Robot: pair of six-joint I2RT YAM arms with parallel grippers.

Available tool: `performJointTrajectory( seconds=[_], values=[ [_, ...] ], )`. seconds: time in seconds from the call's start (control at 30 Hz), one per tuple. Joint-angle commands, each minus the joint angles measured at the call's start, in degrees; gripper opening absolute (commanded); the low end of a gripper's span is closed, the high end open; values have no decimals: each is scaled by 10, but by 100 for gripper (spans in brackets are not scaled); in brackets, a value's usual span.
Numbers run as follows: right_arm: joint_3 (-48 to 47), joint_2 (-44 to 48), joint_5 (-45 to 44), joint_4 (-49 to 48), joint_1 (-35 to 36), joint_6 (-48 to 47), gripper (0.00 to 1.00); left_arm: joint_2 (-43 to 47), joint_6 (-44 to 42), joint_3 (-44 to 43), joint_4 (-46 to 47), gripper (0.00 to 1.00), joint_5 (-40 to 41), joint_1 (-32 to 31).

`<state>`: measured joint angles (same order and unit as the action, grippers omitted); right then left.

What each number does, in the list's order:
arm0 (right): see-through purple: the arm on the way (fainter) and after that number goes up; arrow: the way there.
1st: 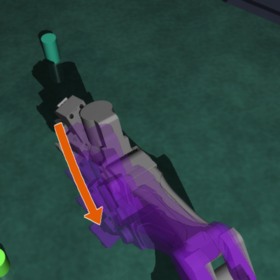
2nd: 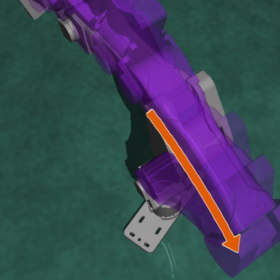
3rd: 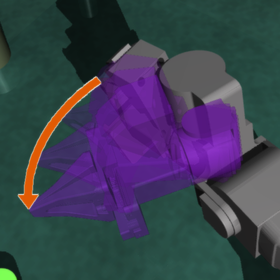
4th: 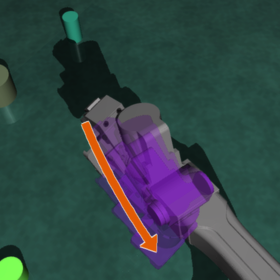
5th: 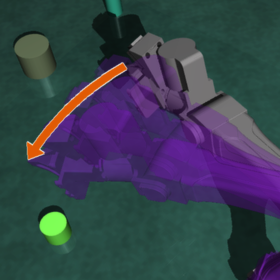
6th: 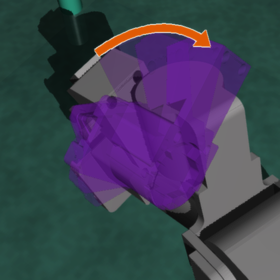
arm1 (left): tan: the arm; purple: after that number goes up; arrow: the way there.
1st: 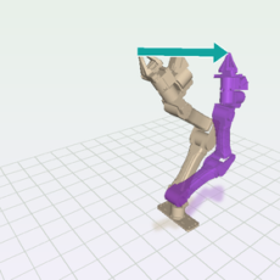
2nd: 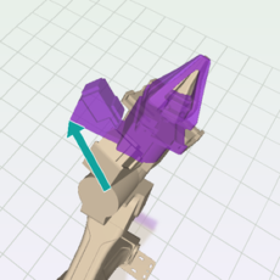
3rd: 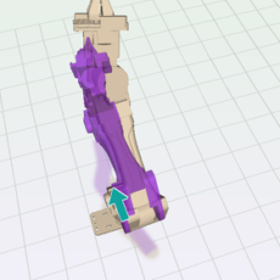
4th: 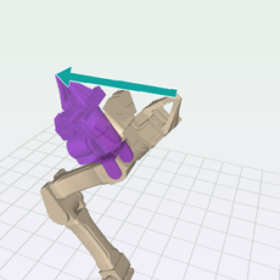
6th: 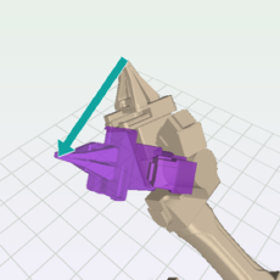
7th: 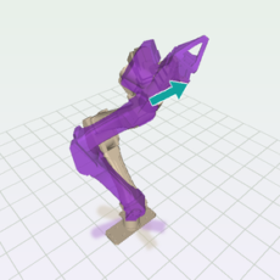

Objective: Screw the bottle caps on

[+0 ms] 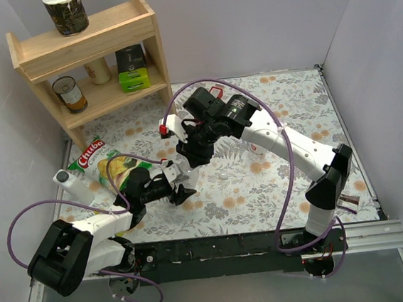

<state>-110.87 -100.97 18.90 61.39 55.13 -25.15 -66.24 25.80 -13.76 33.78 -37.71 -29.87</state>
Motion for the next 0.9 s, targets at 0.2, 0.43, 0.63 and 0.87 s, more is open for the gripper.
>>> performJointTrajectory(
  seconds=[0.2, 0.43, 0.63, 0.87],
  values=[
    [-103, -11, -1, 100, -1, -60, 92, 0, -8, -14, 41, 0, -14, -2],
    [8, 98, 9, 71, -6, -185, 91, -22, -39, -48, -28, 0, -94, -1],
    [81, 145, 35, 15, 2, -320, 84, -39, -102, -97, -124, 0, -143, -1],
    [56, 113, 52, 40, 9, -412, 74, -61, -146, -138, -190, 0, -168, -1]
  ],
)
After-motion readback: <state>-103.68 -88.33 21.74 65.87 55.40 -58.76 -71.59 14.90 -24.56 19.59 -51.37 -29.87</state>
